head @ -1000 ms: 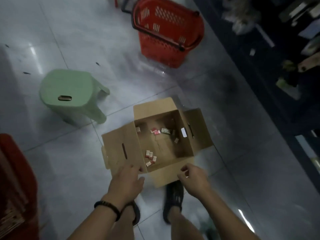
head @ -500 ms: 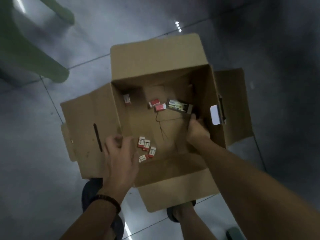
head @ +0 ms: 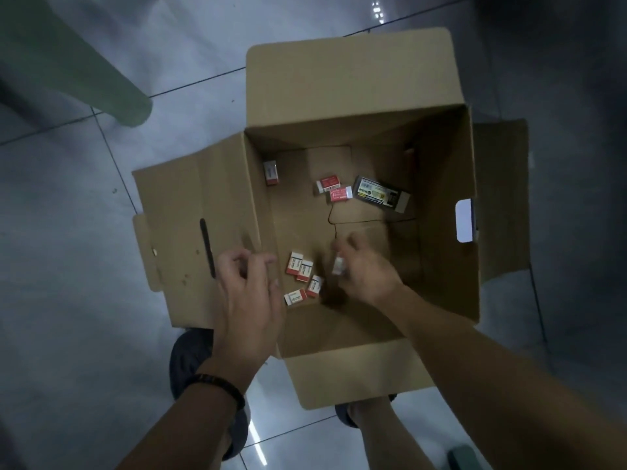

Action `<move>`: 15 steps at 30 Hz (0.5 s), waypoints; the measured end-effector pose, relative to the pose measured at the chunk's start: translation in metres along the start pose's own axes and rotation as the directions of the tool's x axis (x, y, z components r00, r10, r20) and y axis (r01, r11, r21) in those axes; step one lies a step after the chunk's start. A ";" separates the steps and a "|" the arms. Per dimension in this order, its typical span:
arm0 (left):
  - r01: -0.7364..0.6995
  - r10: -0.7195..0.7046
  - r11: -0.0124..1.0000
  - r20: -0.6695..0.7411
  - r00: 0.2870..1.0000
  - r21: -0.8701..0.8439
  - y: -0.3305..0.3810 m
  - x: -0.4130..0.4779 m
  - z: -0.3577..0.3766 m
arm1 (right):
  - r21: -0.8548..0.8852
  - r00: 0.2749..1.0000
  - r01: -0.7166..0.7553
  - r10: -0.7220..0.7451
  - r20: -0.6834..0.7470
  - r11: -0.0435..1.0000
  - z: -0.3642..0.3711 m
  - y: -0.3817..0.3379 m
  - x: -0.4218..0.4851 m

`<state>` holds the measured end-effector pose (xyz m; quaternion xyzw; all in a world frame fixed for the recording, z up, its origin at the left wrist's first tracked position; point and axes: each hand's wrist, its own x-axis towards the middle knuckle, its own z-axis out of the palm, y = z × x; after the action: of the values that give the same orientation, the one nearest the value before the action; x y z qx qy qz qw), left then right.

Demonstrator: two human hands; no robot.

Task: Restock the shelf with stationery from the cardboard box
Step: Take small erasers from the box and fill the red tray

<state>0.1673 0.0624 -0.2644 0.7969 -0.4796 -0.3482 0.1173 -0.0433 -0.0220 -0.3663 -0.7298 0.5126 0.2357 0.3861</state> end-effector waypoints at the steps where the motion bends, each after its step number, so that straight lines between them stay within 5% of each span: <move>1: -0.006 0.006 1.000 -0.003 1.000 -0.002 -0.001 0.000 0.001 | -0.084 0.992 0.124 -0.121 0.035 0.989 0.003 -0.011 0.002; 4: -0.036 0.036 0.999 -0.024 0.999 -0.005 -0.004 0.001 0.004 | -0.206 0.944 0.327 -0.309 0.115 0.922 0.014 -0.037 0.014; 15: -0.019 0.018 0.999 -0.030 0.999 -0.028 -0.006 0.001 0.007 | -0.248 0.928 0.358 -0.313 0.203 0.900 0.033 -0.040 0.026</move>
<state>0.1670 0.0650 -0.2728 0.7959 -0.4800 -0.3418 0.1389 0.0053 -0.0027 -0.3919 -0.8335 0.3082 0.2927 0.3530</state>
